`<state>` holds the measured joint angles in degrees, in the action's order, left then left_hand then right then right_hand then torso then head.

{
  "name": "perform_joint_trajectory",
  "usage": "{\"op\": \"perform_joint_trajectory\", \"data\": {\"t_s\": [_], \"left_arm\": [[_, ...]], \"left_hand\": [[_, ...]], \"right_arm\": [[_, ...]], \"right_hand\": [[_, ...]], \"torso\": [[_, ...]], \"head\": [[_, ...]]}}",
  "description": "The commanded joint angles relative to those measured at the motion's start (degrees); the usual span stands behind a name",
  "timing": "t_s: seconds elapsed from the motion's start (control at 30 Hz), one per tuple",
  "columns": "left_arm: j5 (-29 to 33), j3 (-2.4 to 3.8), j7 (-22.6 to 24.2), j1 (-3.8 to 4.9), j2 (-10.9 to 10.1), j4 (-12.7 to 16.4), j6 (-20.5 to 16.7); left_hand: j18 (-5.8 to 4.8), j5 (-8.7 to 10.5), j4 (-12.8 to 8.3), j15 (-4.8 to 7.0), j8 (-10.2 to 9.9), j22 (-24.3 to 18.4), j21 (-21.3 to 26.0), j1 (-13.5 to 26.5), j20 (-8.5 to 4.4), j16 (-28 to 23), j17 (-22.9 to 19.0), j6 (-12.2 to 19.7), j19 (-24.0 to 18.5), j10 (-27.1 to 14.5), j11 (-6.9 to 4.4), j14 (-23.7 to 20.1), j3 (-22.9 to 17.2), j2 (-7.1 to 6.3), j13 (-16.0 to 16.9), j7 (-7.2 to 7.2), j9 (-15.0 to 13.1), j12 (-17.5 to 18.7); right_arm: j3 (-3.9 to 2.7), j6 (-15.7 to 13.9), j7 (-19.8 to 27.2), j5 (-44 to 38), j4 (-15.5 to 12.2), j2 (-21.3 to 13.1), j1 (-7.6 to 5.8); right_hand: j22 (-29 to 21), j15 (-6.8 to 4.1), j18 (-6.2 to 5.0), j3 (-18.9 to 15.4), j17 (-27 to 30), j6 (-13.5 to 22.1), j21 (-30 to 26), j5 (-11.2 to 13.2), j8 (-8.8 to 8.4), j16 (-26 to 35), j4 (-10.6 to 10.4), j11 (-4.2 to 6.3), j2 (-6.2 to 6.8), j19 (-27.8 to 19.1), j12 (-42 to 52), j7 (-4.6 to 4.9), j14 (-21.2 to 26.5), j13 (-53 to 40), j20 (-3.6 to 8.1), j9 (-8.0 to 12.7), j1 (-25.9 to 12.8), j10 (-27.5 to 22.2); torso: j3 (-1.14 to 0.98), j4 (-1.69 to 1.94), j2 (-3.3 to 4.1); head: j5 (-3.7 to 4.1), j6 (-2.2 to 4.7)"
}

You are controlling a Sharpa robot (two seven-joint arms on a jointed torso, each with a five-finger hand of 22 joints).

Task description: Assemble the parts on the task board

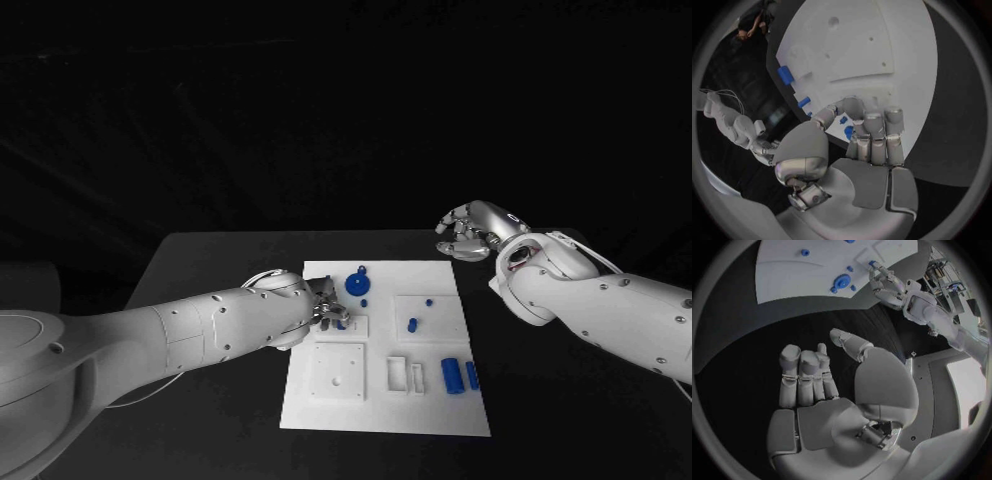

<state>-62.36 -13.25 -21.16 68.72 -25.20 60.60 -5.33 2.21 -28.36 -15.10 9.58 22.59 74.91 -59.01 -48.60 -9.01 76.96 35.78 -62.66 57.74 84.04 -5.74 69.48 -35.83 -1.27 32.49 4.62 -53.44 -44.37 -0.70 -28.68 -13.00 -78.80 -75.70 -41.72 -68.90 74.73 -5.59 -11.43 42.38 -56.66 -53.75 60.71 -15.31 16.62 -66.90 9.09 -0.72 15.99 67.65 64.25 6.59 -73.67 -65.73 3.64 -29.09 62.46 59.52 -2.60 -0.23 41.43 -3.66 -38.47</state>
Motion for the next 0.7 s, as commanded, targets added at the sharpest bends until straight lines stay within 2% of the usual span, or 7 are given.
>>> {"op": "perform_joint_trajectory", "data": {"t_s": [0.03, 0.37, 0.47, 0.57, 0.6, 0.63, 0.7], "left_arm": [[-1.2, -0.28, -0.6, -0.40, -0.1, 0.0, 2.4], [-0.7, -0.27, -0.3, -0.40, 0.2, 0.0, 2.0], [-0.2, -0.26, -0.3, -0.40, 0.4, -0.3, 1.7], [-0.2, -0.26, -0.2, -0.40, 0.7, -0.7, 1.1], [-0.1, -0.26, -0.2, -0.41, 0.8, -0.9, 0.8], [-0.1, -0.26, -0.2, -0.41, 0.9, -1.1, 0.7], [0.0, -0.26, -0.2, -0.41, 1.0, -1.3, 0.8]], "left_hand": [[0.68, -0.33, -0.1, 1.55, 0.3, 1.1, -0.3, -0.3, -6.65, 0.3, -0.1, -10.4, 0.0, -1.3, -1.25, 1.1, -0.6, 0.91, 0.0, -6.03, 0.0, -0.3], [0.69, -0.61, -0.1, 1.54, 0.4, 1.1, -0.5, 0.1, -6.61, 0.6, -0.3, -10.4, 0.0, -1.4, -1.28, 1.1, -0.6, 1.28, -0.1, -6.05, -0.3, -0.8], [0.74, 0.14, 0.0, 1.56, 0.5, 1.1, -0.6, 0.4, -6.61, 0.7, -0.4, -10.3, 0.0, -1.6, -1.29, 1.0, -0.4, 1.17, -0.2, -6.06, -0.5, -1.1], [0.90, 6.14, 1.0, 1.71, 0.5, 1.0, -0.7, 1.0, -6.64, 0.9, -0.9, -10.2, -0.1, -1.9, -1.25, 0.8, -0.3, 1.08, -0.5, -6.08, -1.0, -1.6], [0.96, 9.65, 1.6, 1.80, 0.4, 0.9, -0.6, 1.1, -6.65, 0.9, -1.1, -10.1, -0.2, -2.0, -1.24, 0.7, -0.3, 0.99, -0.7, -6.05, -1.1, -1.7], [1.00, 11.44, 2.0, 1.85, 0.3, 0.9, -0.6, 1.2, -6.64, 0.9, -1.3, -9.9, -0.3, -2.1, -1.21, 0.6, -0.4, 0.91, -0.9, -6.00, -1.2, -1.8], [1.03, 13.16, 2.5, 1.91, 0.1, 0.9, -0.6, 1.2, -6.62, 0.9, -1.6, -9.7, -0.4, -2.3, -1.15, 0.4, -0.5, 0.83, -1.2, -5.91, -1.3, -1.7]], "right_arm": [[-0.03, 0.6, 0.5, -0.2, -0.1, 0.0, 0.00], [-0.03, 0.7, 0.5, -0.1, -0.1, 0.0, 0.00], [-0.03, 0.7, 0.5, -0.1, -0.1, 0.0, 0.00], [-0.03, 0.7, 0.6, -0.1, -0.1, 0.0, 0.00], [-0.03, 0.7, 0.6, 0.0, -0.1, 0.0, 0.00], [-0.03, 0.7, 0.6, 0.0, -0.1, 0.0, 0.00], [-0.03, 0.7, 0.6, 0.0, -0.1, 0.0, 0.00]], "right_hand": [[0.1, 0.01, -3.57, -0.3, -0.1, 0.0, -0.2, -0.3, -0.16, 0.4, 0.1, 0.01, -0.11, 0.2, 0.4, 0.57, -0.4, 0.1, 0.14, 0.1, 0.3, -0.4], [0.1, 0.01, -3.57, -0.3, -0.1, 0.0, -0.2, -0.4, -0.16, 0.4, 0.0, 0.01, -0.16, 0.2, 0.4, 0.57, -0.4, 0.1, 0.13, 0.1, 0.2, -0.4], [0.1, 0.01, -3.57, -0.3, -0.1, 0.0, -0.2, -0.4, -0.16, 0.4, 0.0, 0.01, -0.17, 0.2, 0.4, 0.57, -0.4, 0.1, 0.13, 0.1, 0.2, -0.4], [0.1, 0.01, -3.57, -0.3, -0.1, 0.0, -0.2, -0.4, -0.16, 0.4, 0.0, 0.01, -0.16, 0.2, 0.4, 0.57, -0.4, 0.1, 0.13, 0.1, 0.2, -0.4], [0.1, 0.01, -3.57, -0.3, -0.1, 0.0, -0.2, -0.4, -0.17, 0.4, 0.0, 0.01, -0.16, 0.2, 0.4, 0.57, -0.4, 0.1, 0.13, 0.1, 0.2, -0.4], [0.1, 0.01, -3.57, -0.3, -0.1, 0.0, -0.2, -0.4, -0.17, 0.4, 0.0, 0.01, -0.16, 0.2, 0.4, 0.57, -0.4, 0.1, 0.13, 0.1, 0.2, -0.4], [0.1, 0.01, -3.57, -0.3, -0.1, 0.0, -0.2, -0.4, -0.17, 0.4, 0.0, 0.01, -0.16, 0.2, 0.4, 0.57, -0.4, 0.1, 0.13, 0.1, 0.2, -0.5]], "torso": [[0.01, -0.02, 0.02], [0.01, -0.06, 0.02], [-0.02, -0.06, 0.00], [-0.03, -0.06, 0.00], [-0.03, -0.05, 0.00], [-0.03, -0.06, 0.03], [-0.03, -0.10, 0.05]], "head": [[-0.07, 0.05], [-0.05, 0.10], [-0.01, 0.10], [-0.04, 0.11], [-0.03, 0.11], [0.01, 0.12], [0.03, 0.14]]}}
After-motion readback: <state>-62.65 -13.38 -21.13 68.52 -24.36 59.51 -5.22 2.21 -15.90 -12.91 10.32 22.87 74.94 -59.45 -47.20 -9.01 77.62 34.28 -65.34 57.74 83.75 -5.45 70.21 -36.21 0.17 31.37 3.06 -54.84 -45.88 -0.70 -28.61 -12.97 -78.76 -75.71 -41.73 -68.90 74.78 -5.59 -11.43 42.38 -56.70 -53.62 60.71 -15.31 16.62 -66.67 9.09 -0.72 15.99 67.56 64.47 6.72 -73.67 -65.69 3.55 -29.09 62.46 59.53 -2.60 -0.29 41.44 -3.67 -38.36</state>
